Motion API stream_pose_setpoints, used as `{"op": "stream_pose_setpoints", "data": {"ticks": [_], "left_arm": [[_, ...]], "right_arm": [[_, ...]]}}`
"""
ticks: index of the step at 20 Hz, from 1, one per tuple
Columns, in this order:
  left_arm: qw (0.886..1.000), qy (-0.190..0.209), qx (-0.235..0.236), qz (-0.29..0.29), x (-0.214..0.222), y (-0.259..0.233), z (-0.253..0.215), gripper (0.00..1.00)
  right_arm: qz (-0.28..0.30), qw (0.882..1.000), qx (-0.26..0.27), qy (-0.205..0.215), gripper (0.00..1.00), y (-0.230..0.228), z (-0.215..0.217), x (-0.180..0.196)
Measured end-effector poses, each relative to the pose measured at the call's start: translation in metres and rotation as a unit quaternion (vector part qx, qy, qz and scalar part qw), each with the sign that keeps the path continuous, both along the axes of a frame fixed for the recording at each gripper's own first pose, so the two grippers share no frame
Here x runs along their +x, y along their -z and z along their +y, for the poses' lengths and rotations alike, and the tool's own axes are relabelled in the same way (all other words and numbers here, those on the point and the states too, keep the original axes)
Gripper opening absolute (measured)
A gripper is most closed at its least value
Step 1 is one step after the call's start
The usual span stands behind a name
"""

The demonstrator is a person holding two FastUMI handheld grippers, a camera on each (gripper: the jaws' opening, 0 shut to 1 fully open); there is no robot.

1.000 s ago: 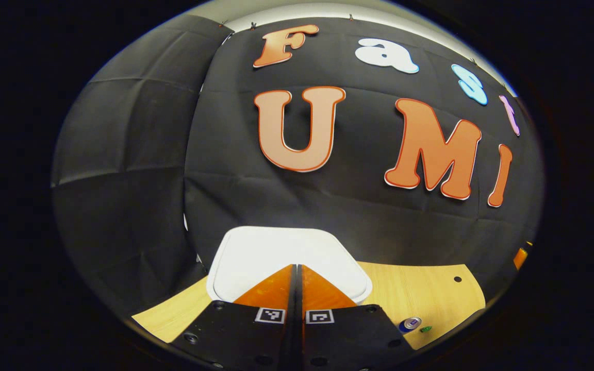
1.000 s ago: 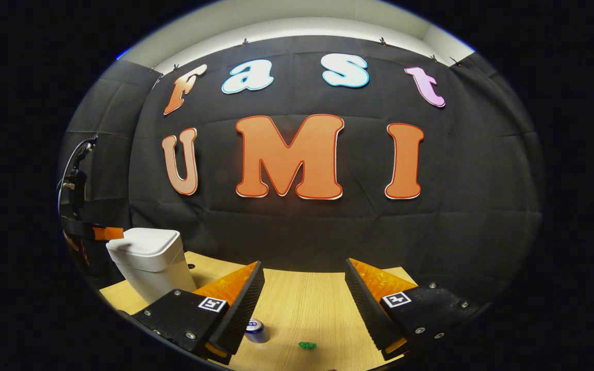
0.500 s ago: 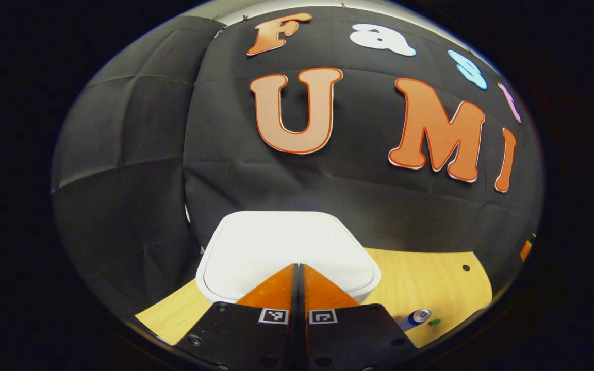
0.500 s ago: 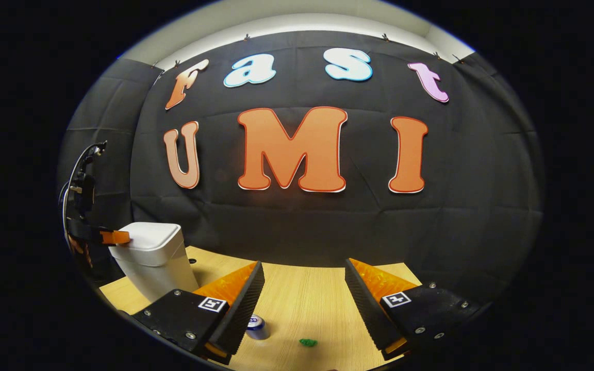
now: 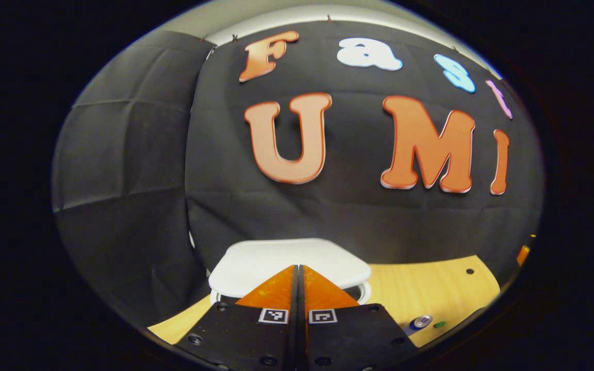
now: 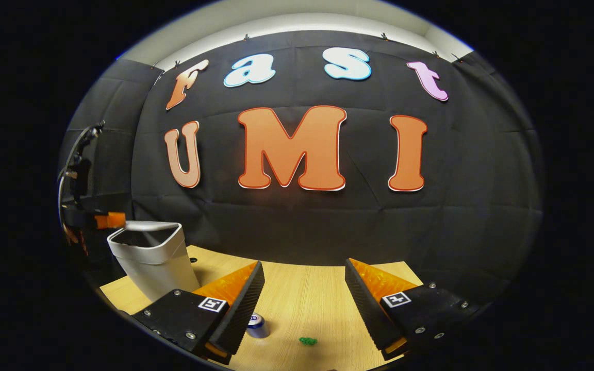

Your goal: Press the lid of the desktop garbage bin to open it, pick up the crumpled paper on the desktop and throw it into the bin, then pick up the pop can on the desktop and drop it into the bin, and finally close the garbage bin lid.

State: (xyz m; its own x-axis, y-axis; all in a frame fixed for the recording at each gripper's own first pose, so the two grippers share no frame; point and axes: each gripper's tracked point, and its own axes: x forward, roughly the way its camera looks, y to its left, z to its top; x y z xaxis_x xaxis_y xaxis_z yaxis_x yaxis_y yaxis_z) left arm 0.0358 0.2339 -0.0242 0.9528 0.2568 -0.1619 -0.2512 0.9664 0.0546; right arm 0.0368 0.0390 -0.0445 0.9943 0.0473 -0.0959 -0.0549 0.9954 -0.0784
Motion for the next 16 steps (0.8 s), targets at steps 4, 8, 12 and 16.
{"op": "stream_pose_setpoints", "data": {"ticks": [4,8,12,16], "left_arm": [[0.999,0.032,0.003,-0.037,-0.012,-0.024,-0.038,0.12],[0.996,0.071,0.011,-0.056,-0.027,-0.045,-0.074,0.58],[0.989,0.093,0.033,-0.107,-0.040,-0.079,-0.100,0.84],[0.987,0.088,0.046,-0.126,-0.053,-0.092,-0.119,0.94]], "right_arm": [[0.006,1.000,-0.013,-0.006,0.94,0.016,-0.002,0.000],[0.014,1.000,-0.019,-0.012,0.94,0.038,-0.005,0.000],[0.045,0.999,-0.012,-0.011,0.94,0.073,-0.012,0.004],[0.093,0.995,-0.025,-0.010,0.94,0.131,-0.018,0.012]]}}
